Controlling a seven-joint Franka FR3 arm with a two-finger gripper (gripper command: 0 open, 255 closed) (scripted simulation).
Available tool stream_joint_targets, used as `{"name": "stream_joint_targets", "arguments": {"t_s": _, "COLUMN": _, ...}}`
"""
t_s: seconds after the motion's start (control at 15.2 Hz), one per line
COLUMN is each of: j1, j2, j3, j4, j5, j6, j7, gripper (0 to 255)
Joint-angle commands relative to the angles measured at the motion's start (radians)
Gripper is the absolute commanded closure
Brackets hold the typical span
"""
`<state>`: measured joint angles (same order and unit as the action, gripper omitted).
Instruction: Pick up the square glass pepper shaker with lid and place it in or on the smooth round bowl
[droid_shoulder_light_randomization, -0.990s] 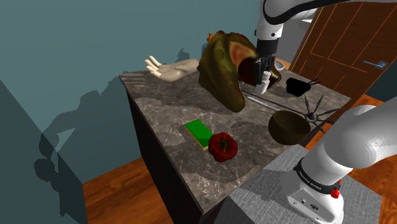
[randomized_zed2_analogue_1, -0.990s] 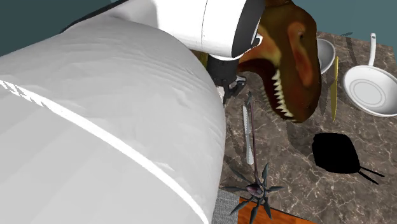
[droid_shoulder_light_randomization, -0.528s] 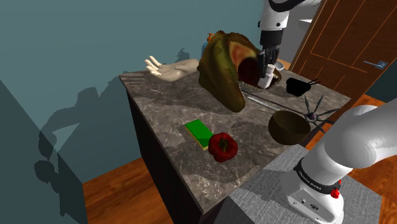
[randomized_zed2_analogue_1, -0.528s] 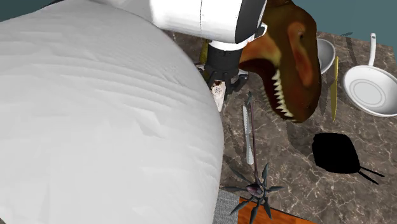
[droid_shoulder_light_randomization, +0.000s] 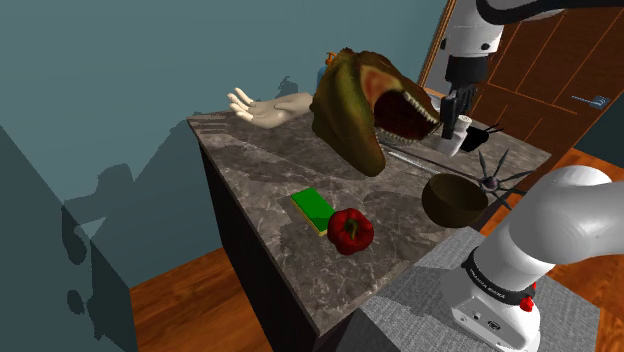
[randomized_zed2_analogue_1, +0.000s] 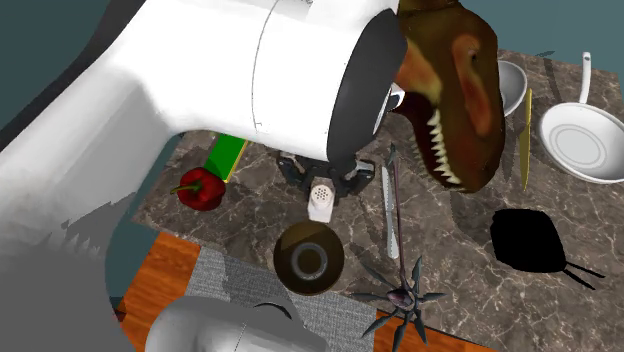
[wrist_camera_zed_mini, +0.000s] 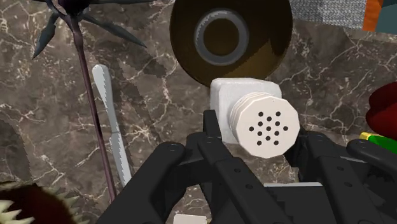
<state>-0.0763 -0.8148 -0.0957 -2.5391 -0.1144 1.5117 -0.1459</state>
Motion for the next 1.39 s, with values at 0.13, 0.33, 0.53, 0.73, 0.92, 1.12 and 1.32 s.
{"name": "stream_joint_targets", "arguments": {"t_s": 0.13, "j1": -0.014, "j2": -0.181, "j3": 0.005, "j4": -0.082, "j5": -0.007, "j6": -0.1, "j7": -0.009, "gripper": 255}}
{"name": "stream_joint_targets", "arguments": {"t_s": 0.33, "j1": -0.019, "j2": -0.251, "j3": 0.006, "j4": -0.135, "j5": -0.01, "j6": -0.117, "j7": -0.009, "gripper": 255}}
{"name": "stream_joint_targets", "arguments": {"t_s": 0.53, "j1": -0.02, "j2": -0.26, "j3": 0.002, "j4": -0.18, "j5": -0.013, "j6": -0.082, "j7": -0.007, "gripper": 255}}
{"name": "stream_joint_targets", "arguments": {"t_s": 0.73, "j1": -0.022, "j2": -0.268, "j3": -0.002, "j4": -0.223, "j5": -0.017, "j6": -0.046, "j7": -0.005, "gripper": 255}}
{"name": "stream_joint_targets", "arguments": {"t_s": 0.92, "j1": -0.024, "j2": -0.273, "j3": -0.006, "j4": -0.265, "j5": -0.021, "j6": -0.009, "j7": -0.003, "gripper": 255}}
{"name": "stream_joint_targets", "arguments": {"t_s": 1.12, "j1": -0.026, "j2": -0.276, "j3": -0.011, "j4": -0.306, "j5": -0.026, "j6": 0.03, "j7": -0.001, "gripper": 255}}
{"name": "stream_joint_targets", "arguments": {"t_s": 1.32, "j1": -0.027, "j2": -0.276, "j3": -0.013, "j4": -0.321, "j5": -0.028, "j6": 0.044, "j7": -0.001, "gripper": 255}}
